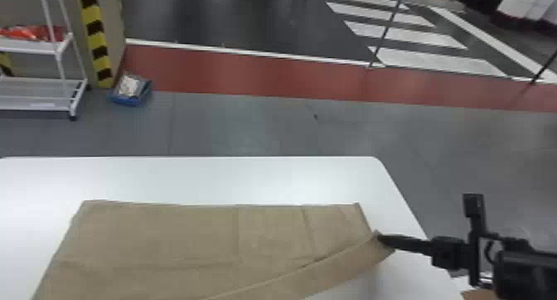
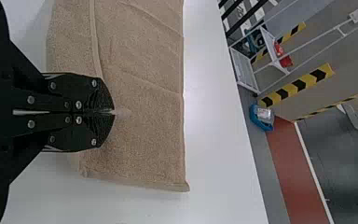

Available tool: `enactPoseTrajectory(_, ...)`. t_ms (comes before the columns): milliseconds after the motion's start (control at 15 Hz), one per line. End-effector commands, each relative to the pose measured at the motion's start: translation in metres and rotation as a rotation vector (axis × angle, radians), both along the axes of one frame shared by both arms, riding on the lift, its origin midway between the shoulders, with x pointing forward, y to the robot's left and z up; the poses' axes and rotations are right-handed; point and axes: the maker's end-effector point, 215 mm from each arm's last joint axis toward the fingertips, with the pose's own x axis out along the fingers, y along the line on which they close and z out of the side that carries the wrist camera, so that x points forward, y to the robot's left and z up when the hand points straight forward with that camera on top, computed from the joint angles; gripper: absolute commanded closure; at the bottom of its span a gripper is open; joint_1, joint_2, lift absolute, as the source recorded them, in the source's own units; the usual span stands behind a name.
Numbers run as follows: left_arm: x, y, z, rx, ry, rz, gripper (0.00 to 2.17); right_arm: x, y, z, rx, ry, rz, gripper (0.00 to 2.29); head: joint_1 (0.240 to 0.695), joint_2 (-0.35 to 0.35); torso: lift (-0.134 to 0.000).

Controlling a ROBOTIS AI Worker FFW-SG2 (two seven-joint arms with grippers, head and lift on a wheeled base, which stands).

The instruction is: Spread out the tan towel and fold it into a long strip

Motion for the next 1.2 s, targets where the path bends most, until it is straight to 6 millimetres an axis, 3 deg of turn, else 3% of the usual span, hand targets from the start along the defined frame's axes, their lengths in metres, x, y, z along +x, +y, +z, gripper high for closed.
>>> enactPoseTrajectory(0,0.002,0.013,-0.001,0.023,0.003,0.027,0.97,0.000,0.000,0.000,0.001,0.000,0.000,1.23,0.695,-0.263,0.000)
enactPoseTrajectory(333,0.000,0.027,0.004,0.036,0.019,0.041,1.03,0.004,0.000,0.001,0.004,-0.005,-0.003,1.23,0.695,-0.228,0.000)
enactPoseTrajectory(467,0.002,0.025,0.015,0.038,0.016,0.030,1.44,0.006,-0.005,0.006,0.009,-0.017,-0.016,1.23,0.695,-0.224,0.000)
enactPoseTrajectory(733,0.010,0.025,0.054,0.048,-0.006,0.003,1.44,0.006,-0.013,0.021,0.067,-0.047,-0.053,1.23,0.695,-0.234,0.000)
enactPoseTrajectory(1000,-0.002,0.031,0.076,0.054,0.055,-0.020,1.44,-0.001,-0.026,0.035,0.099,-0.082,-0.075,1.23,0.695,-0.242,0.000)
enactPoseTrajectory(1133,0.012,0.029,0.094,0.050,0.018,-0.024,1.44,0.003,-0.032,0.044,0.110,-0.104,-0.088,1.23,0.695,-0.252,0.000)
